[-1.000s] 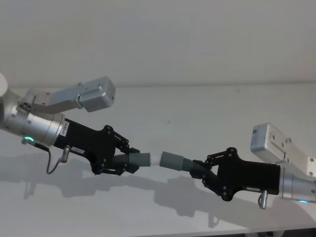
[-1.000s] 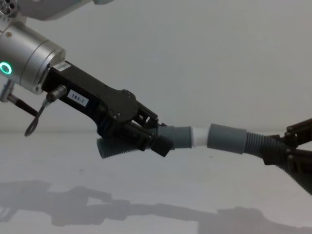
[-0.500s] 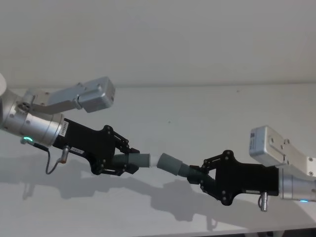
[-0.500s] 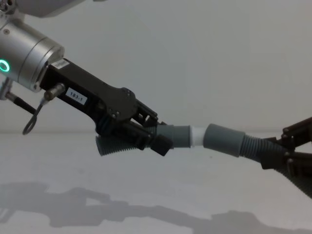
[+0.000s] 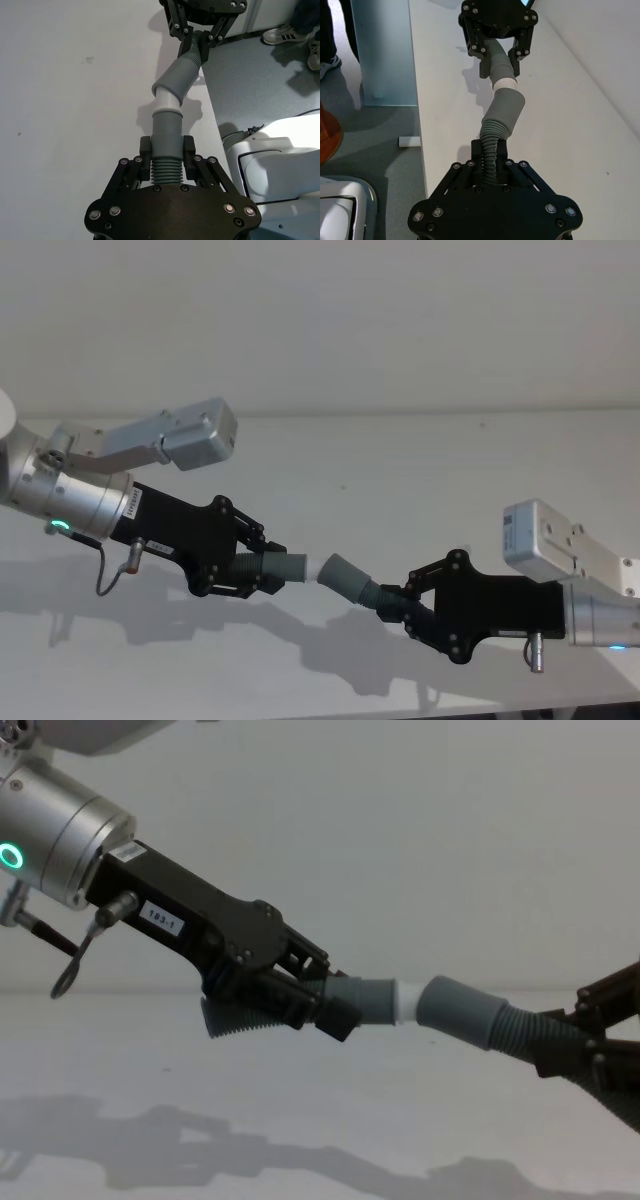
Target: Use both hands to pick up one end of the pipe from the table, align the ends, and insert them.
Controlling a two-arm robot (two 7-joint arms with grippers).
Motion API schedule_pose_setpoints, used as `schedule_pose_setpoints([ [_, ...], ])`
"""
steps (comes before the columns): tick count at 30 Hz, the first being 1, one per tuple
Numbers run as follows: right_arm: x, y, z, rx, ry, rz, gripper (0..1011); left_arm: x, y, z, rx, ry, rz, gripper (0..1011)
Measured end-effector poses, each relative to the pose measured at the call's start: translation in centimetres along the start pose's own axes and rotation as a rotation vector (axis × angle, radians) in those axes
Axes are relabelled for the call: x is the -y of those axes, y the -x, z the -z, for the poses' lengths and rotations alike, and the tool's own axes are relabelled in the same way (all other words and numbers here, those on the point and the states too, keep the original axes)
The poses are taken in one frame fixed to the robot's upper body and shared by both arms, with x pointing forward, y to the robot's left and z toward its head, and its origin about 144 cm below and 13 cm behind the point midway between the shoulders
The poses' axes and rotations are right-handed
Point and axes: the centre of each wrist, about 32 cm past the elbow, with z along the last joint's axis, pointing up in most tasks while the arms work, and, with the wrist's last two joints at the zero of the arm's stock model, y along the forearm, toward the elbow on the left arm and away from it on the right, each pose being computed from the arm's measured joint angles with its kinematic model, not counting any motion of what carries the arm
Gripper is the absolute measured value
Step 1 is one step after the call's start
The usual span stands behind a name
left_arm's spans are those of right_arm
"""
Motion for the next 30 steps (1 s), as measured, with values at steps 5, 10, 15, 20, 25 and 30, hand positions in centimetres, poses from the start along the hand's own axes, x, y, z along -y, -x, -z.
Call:
schedule_pose_setpoints([
  [5, 0.0, -0.04, -0.06, 0.002, 0.001, -0.006, 134, 0.05, 0.05, -0.05, 0.0, 0.001, 0.0, 336],
  [10, 0.0, -0.08, -0.12, 0.003, 0.001, -0.012, 133, 0.08, 0.07, -0.06, -0.001, 0.002, 0.0, 336],
  [15, -0.01, -0.1, -0.16, 0.004, 0.001, -0.014, 134, 0.11, 0.1, -0.08, -0.001, 0.002, 0.0, 336],
  [20, -0.02, -0.11, -0.2, 0.005, 0.001, -0.017, 133, 0.15, 0.12, -0.08, -0.001, 0.002, 0.001, 336],
  [25, -0.02, -0.12, -0.21, 0.005, 0.001, -0.019, 134, 0.16, 0.13, -0.09, -0.001, 0.003, 0.001, 336],
  [30, -0.02, -0.12, -0.22, 0.005, 0.001, -0.02, 134, 0.17, 0.13, -0.1, -0.001, 0.004, 0.001, 336],
])
